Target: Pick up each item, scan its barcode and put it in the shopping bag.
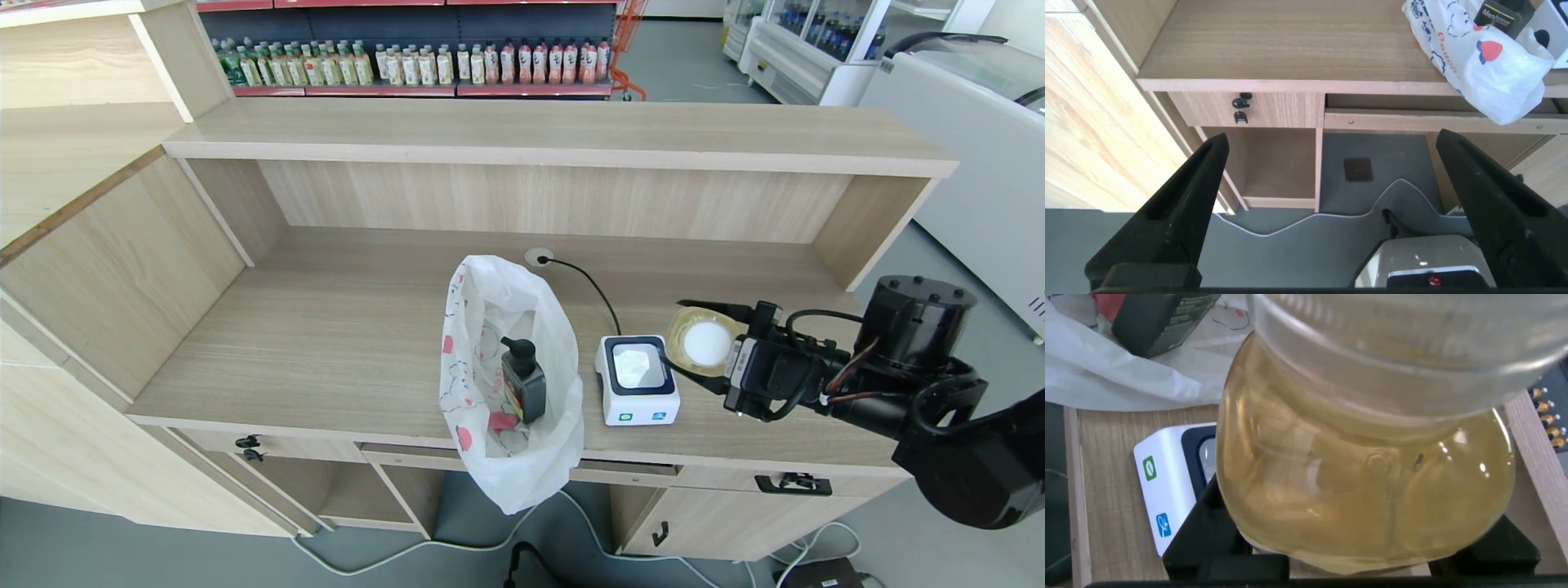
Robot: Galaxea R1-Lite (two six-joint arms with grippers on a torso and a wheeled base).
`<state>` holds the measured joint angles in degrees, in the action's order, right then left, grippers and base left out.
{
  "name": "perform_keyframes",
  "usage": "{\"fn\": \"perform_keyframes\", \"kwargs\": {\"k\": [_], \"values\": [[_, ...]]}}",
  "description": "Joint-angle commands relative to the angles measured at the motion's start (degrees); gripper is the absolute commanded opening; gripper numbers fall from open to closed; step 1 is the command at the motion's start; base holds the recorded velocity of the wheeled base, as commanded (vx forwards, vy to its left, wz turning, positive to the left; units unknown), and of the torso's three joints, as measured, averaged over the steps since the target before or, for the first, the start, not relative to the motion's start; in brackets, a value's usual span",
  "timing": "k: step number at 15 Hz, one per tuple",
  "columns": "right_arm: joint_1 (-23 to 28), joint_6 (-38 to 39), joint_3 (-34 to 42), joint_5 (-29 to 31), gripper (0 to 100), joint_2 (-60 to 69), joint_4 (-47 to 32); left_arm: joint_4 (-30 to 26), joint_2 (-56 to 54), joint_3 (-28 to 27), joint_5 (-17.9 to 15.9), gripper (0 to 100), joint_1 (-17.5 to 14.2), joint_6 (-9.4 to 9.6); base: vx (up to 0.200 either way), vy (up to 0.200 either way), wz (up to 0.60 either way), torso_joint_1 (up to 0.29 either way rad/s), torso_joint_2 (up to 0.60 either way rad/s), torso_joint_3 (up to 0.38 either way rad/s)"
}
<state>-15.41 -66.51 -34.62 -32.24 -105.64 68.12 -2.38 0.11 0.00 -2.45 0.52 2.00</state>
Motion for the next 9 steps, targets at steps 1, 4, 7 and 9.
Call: {"fn": "perform_keyframes", "kwargs": {"k": [1,4,7,9], "values": [[-0.1,0.1,-0.8,0.0,0,-1.1,0.0,0.0,0.0,0.0,0.0,100,0.0,0.02,0.0,0.0,0.0,0.0,0.0,0.0],[-0.1,0.1,-2.9,0.0,0,-2.7,0.0,0.0,0.0,0.0,0.0,100,0.0,0.02,0.0,0.0,0.0,0.0,0.0,0.0],[-0.3,0.1,-4.7,-0.4,0,-4.2,0.0,0.0,0.0,0.0,0.0,100,0.0,0.02,0.0,0.0,0.0,0.0,0.0,0.0],[-0.8,0.2,-4.9,-0.5,0,-4.7,0.0,0.0,0.0,0.0,0.0,100,0.0,0.02,0.0,0.0,0.0,0.0,0.0,0.0]]}}
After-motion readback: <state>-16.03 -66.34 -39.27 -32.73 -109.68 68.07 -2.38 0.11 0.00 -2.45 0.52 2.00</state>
